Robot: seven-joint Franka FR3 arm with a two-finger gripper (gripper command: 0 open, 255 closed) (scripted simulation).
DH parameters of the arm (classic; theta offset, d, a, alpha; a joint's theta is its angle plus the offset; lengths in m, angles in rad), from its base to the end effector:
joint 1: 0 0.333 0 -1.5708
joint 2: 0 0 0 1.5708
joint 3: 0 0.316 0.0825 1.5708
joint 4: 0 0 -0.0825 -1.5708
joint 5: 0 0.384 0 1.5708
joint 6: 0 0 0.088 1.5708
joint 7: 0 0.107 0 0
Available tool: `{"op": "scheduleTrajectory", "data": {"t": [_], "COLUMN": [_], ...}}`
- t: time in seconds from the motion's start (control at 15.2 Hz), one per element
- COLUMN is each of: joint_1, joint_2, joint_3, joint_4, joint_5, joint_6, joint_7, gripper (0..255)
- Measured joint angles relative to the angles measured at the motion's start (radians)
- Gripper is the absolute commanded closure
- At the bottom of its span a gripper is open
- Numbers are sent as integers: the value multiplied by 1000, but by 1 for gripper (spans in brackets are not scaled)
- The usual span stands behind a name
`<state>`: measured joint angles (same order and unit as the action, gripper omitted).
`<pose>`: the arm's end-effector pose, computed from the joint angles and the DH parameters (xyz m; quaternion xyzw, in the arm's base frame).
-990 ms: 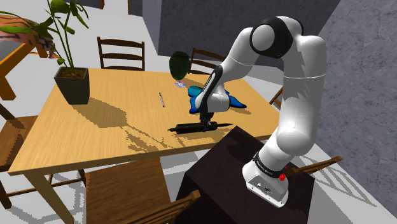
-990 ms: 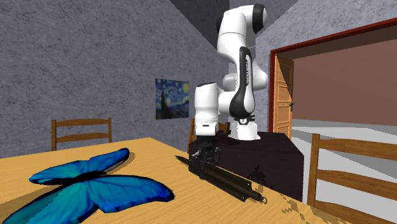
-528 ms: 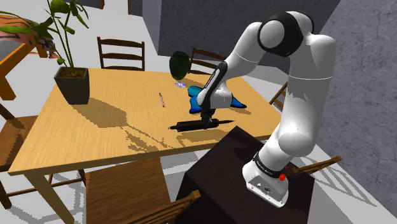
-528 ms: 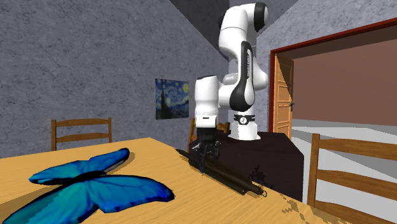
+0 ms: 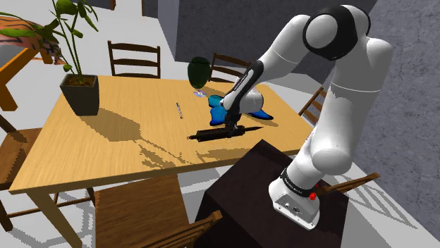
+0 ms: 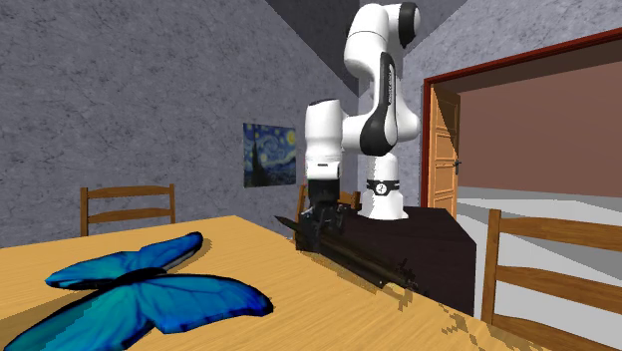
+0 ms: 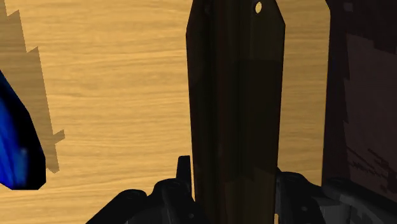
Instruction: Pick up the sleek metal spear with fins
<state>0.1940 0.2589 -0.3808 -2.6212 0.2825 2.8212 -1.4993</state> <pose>0.4107 -0.1032 0.1648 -0.8646 -0.5023 0.0135 0.0066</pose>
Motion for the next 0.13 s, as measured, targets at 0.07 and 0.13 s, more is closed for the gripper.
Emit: {"op": "scheduleTrajectory", "data": {"t": [0.07,0.13], "joint_1": [12,17], "joint_2": [-17,-27], "joint_3": [-15,-23], "joint_4": [-3,-5], "joint_5": [-20,-31], "joint_6": [-13,-20], "joint_7": [16,23], "gripper": [255,255]}}
